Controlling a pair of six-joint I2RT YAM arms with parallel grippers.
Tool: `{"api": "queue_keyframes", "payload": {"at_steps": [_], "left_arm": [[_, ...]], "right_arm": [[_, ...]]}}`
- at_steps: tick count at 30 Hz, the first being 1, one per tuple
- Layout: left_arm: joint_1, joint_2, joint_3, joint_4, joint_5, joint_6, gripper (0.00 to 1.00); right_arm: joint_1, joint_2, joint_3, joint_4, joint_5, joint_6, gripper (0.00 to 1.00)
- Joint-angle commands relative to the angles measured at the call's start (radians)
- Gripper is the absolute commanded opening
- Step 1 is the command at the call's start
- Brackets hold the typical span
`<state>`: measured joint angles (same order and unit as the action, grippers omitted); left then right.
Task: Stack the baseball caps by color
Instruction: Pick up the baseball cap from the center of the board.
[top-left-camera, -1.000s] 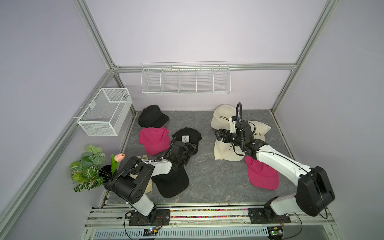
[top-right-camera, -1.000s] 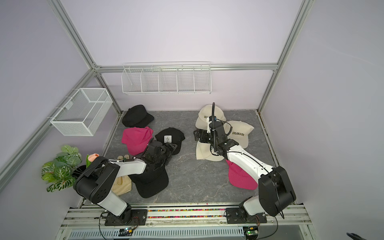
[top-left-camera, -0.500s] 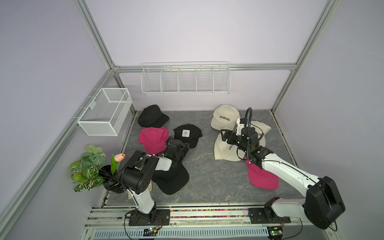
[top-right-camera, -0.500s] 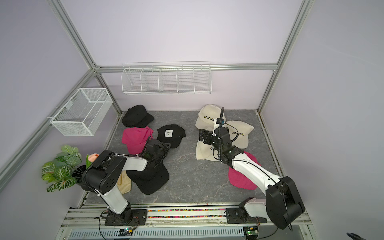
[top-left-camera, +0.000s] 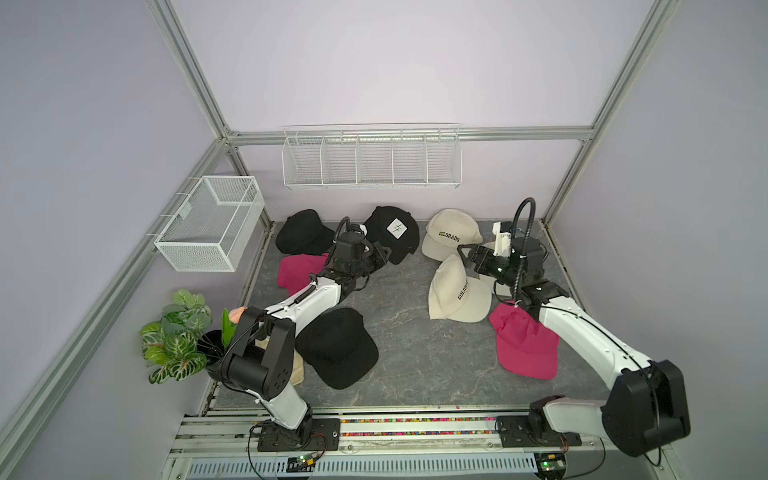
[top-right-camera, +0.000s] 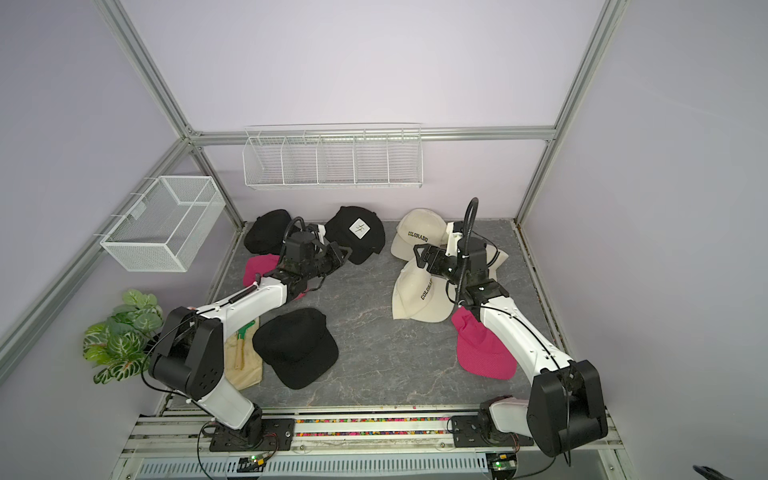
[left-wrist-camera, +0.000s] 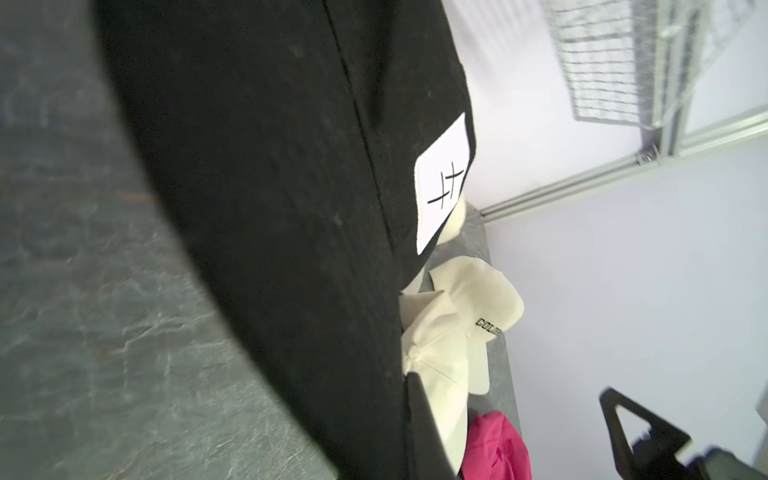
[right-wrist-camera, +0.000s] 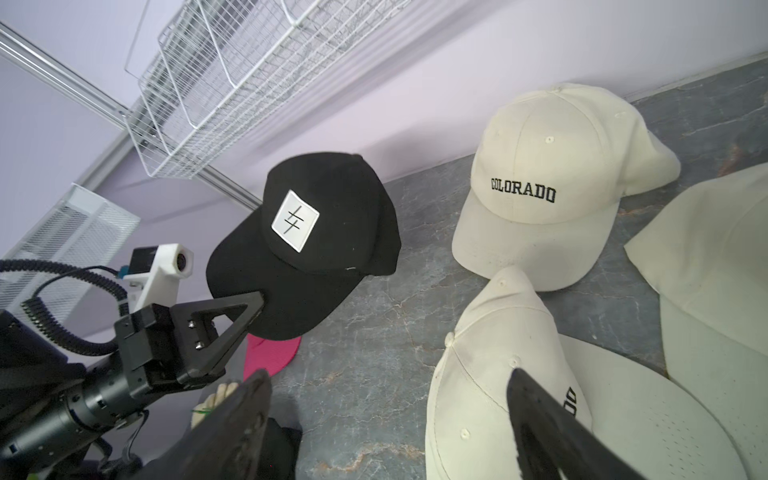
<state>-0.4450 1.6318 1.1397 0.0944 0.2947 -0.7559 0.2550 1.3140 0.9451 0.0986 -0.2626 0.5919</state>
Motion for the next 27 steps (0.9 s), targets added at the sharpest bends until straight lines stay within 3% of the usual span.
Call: {"api": "queue_keyframes", "payload": {"at_steps": [1, 3, 8, 13, 20, 27], "left_arm": [[0.002, -0.068, 0.044, -0.157, 0.041, 0.168, 0.00], [0.003, -0.072, 0.078, -0.182, 0.088, 0.200, 0.00], [0.005, -0.062, 0.179, -0.223, 0.384, 0.243, 0.00], [0.005, -0.025, 0.302, -0.348, 0.616, 0.287, 0.00], [0.005, 0.005, 0.331, -0.367, 0.699, 0.291, 0.00], [-0.001, 0.028, 0.347, -0.346, 0.818, 0.295, 0.00]], "right_arm": [[-0.043, 0.009, 0.020, 0.037, -0.220, 0.052, 0.89], [-0.045, 0.018, 0.013, 0.088, -0.266, 0.094, 0.89], [-0.082, 0.051, 0.023, 0.236, -0.387, 0.209, 0.89], [-0.087, 0.052, 0.014, 0.290, -0.365, 0.261, 0.89], [-0.094, 0.057, -0.060, 0.622, -0.412, 0.415, 0.89], [-0.094, 0.076, -0.060, 0.657, -0.456, 0.391, 0.89]]}}
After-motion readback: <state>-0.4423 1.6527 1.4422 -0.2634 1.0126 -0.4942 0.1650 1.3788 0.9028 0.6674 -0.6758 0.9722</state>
